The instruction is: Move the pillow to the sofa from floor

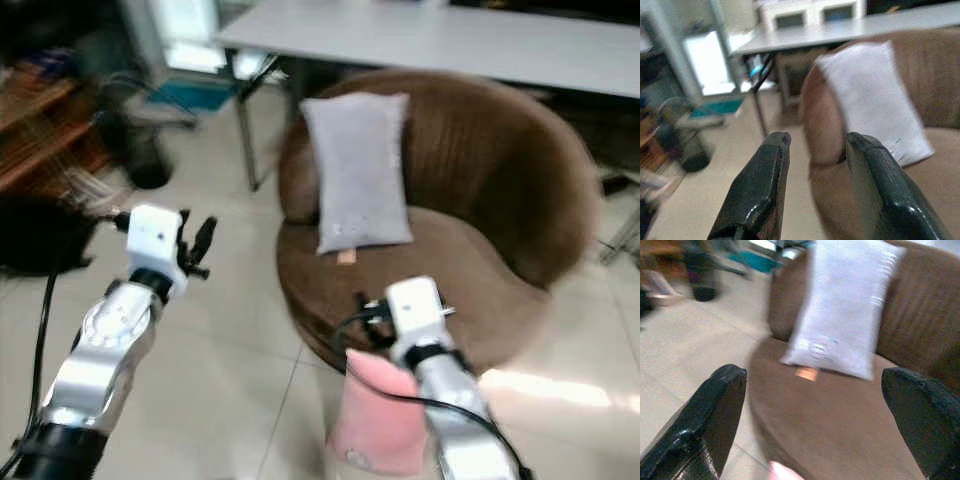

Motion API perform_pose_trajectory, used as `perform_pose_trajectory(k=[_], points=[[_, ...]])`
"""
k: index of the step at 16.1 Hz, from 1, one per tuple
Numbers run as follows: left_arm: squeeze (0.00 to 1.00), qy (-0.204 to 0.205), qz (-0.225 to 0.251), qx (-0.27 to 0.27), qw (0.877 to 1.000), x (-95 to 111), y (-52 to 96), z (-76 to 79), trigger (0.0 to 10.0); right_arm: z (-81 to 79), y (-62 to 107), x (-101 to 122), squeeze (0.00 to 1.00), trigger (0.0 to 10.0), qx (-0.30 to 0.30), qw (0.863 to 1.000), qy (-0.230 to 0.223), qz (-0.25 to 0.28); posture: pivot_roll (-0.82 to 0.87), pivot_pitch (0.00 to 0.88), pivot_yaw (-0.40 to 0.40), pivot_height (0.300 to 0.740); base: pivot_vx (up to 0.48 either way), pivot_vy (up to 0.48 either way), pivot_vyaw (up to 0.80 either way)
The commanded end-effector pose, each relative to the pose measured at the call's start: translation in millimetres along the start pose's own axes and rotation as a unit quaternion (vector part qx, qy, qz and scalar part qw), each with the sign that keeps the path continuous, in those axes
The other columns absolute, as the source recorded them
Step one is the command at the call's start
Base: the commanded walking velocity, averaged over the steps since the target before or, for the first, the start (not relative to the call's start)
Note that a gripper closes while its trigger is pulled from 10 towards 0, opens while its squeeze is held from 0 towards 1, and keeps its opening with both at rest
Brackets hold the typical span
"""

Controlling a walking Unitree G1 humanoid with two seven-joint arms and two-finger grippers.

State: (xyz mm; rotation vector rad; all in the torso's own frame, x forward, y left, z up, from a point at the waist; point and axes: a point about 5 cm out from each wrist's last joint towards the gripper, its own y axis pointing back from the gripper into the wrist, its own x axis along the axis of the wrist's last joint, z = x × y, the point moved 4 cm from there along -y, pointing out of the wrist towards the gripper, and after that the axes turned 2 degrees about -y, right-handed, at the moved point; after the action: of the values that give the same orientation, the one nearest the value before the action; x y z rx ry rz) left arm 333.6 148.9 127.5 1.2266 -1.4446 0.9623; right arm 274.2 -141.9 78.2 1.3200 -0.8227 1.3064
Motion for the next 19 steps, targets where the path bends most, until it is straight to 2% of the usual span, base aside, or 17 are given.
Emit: perform_pose_trajectory(k=[1, 13, 14, 16, 19], points=[[0.00, -0.003, 0.008, -0.003, 1.000, 5.4, -2.7, 1.9, 10.0, 5.8, 1.5, 1.8, 0.00, 10.0, -0.006, 1.000, 0.008, 0.002, -0.07, 0.000, 0.045, 0.740, 0.000, -0.431, 0.80], [0.00, 0.003, 0.011, -0.001, 1.000, 3.0, -0.2, 2.2, 10.0, 9.1, 1.7, 0.7, 0.00, 10.0, -0.009, 1.000, 0.009, 0.002, -0.07, 0.000, 0.039, 0.740, 0.000, -0.431, 0.80], [0.00, 0.012, 0.016, 0.002, 1.000, 2.7, 0.9, 1.5, 10.0, 9.5, 1.8, -0.7, 0.00, 10.0, -0.013, 1.000, 0.005, 0.000, -0.07, 0.000, 0.038, 0.740, 0.000, 0.000, 0.00], [0.00, -0.011, 0.027, -0.008, 1.000, -2.8, 7.4, 2.5, 10.0, 9.1, 1.3, -0.5, 0.00, 10.0, -0.013, 1.000, -0.005, 0.002, -0.07, 0.000, 0.038, 0.740, 0.000, 0.000, 0.00], [0.00, 0.013, 0.031, 0.010, 0.999, -6.4, 13.5, -4.0, 10.0, 7.3, 1.4, -2.3, 0.00, 10.0, -0.009, 1.000, -0.004, -0.002, -0.07, 0.000, 0.038, 0.736, 0.000, 0.000, 0.00]])
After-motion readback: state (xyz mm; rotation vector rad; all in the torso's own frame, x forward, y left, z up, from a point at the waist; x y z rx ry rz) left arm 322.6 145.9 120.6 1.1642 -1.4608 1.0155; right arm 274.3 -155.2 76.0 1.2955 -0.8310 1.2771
